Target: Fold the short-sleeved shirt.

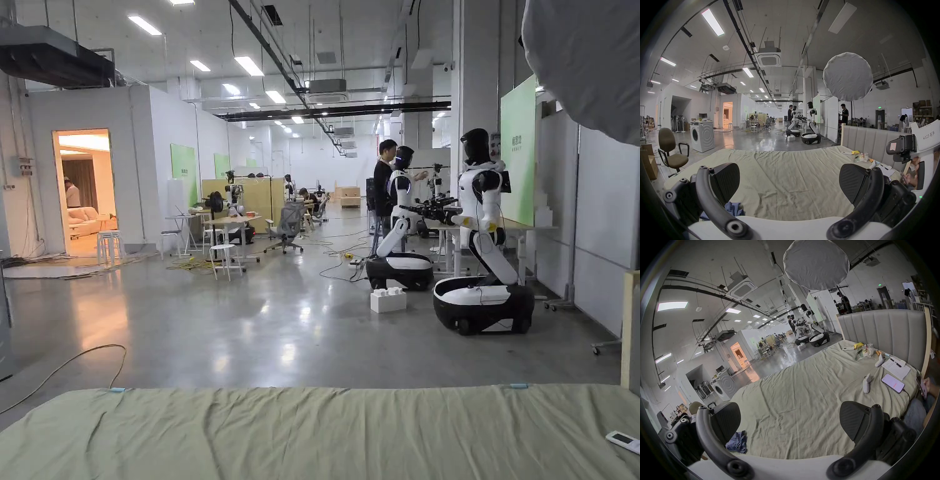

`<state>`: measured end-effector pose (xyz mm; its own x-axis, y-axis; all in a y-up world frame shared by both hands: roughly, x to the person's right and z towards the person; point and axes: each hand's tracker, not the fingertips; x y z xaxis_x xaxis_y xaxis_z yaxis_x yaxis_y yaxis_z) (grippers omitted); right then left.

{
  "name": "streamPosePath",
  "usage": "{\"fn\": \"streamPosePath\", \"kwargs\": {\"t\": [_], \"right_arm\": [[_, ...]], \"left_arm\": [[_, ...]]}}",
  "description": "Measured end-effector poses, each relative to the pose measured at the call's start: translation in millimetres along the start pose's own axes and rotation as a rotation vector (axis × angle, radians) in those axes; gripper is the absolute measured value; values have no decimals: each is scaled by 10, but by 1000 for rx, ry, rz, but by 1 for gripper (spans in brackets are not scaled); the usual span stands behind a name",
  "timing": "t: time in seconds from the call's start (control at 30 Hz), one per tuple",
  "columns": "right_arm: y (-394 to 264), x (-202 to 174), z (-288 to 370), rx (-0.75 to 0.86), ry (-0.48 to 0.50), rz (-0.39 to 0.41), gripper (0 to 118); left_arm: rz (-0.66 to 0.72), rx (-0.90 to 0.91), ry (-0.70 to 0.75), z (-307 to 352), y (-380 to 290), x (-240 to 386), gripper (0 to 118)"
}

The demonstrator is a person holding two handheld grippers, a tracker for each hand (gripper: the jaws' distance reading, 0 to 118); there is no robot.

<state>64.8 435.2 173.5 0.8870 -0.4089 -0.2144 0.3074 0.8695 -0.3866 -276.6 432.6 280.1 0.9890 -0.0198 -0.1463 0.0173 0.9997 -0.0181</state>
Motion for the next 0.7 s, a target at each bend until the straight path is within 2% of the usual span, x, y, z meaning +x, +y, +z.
{"fn": "streamPosePath", "kwargs": {"t": [0.2,0.43,0.53,0.6,0.7], "right_arm": [[16,-51,40,25,-68,59,118],[21,-34,21,24,-80,49,118],[2,-38,15,72,-159,56,118],[-17,4,-3,82,-126,81,118],[-77,133,3,186,13,154,118]], "left_arm": [[-3,3,3,17,21,0,118],[0,4,3,57,25,-1,118],[15,6,7,66,26,-21,118],[22,8,15,68,30,-32,118],[25,8,18,80,45,-45,118]]}}
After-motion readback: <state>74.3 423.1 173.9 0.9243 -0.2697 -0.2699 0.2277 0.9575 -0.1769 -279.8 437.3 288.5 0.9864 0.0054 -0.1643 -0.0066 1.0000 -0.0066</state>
